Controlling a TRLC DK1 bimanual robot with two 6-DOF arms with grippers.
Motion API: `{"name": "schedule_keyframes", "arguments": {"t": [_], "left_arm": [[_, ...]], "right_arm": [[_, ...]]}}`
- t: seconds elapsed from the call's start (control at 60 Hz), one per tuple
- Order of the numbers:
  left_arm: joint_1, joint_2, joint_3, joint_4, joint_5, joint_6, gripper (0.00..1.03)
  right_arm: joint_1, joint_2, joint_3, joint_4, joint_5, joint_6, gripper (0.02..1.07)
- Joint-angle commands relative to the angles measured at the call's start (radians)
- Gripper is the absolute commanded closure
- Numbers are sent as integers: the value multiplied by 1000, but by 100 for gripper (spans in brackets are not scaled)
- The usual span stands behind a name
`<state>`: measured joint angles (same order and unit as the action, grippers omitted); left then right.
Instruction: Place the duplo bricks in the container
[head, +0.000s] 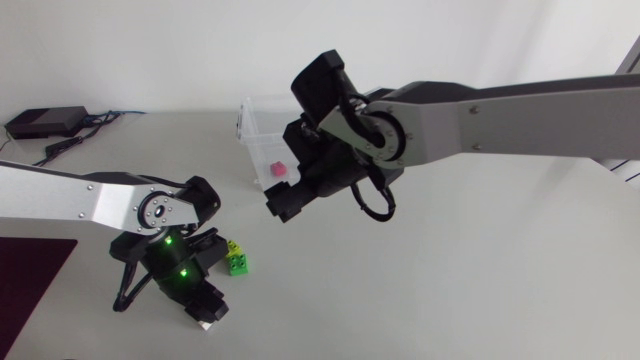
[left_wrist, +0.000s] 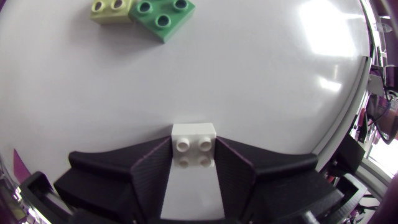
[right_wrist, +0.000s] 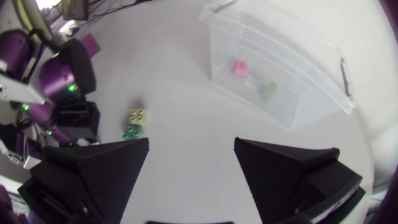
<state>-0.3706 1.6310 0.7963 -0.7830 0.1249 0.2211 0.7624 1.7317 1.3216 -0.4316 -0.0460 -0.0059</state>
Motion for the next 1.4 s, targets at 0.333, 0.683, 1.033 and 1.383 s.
{"name": "schedule_keyframes", "arguments": {"t": [0.333, 0.683, 1.033, 1.383], "left_arm": [[150, -215, 41, -36, -25, 165, 71], [240, -263, 141, -24, -5, 235, 70], [286, -286, 241, 22, 50, 261, 70], [415, -273, 288, 85, 160, 279, 70]], "right_arm": [[60, 218, 113, -225, -157, -399, 7], [109, 416, 357, -429, -196, -568, 7], [161, 571, 522, -483, -118, -646, 7], [176, 678, 662, -487, -97, -701, 7]]}}
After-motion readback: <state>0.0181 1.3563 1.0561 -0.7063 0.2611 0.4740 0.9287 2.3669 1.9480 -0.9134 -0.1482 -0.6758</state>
